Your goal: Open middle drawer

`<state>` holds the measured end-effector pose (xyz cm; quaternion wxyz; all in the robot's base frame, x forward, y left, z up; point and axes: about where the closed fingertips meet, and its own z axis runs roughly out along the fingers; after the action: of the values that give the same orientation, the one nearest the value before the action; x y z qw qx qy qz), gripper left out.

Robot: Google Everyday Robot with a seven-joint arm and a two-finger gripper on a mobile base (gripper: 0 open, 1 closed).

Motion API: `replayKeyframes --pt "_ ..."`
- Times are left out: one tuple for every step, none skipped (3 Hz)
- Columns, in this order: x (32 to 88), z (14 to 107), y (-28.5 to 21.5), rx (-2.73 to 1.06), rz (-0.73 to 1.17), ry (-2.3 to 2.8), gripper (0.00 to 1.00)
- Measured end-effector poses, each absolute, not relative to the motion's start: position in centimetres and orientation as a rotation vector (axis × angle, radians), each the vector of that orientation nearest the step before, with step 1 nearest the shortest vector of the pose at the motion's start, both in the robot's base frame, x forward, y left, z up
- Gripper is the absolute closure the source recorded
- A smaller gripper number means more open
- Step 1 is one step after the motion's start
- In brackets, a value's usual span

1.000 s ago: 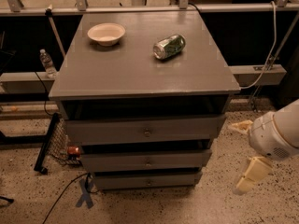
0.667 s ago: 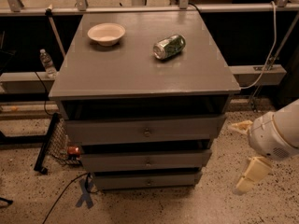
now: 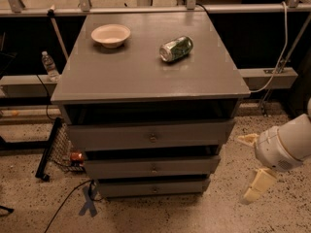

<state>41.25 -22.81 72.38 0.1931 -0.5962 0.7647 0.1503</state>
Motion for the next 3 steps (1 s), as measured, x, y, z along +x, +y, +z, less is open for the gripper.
replayKeyframes --pt "41.9 69.0 -23.2 -1.686 0.435 2.154 0.00" --pt "42.6 65.1 -23.3 -1.711 0.439 2.162 0.00" --pt "43.8 60.3 -22.5 -1.738 0.474 2.146 0.00"
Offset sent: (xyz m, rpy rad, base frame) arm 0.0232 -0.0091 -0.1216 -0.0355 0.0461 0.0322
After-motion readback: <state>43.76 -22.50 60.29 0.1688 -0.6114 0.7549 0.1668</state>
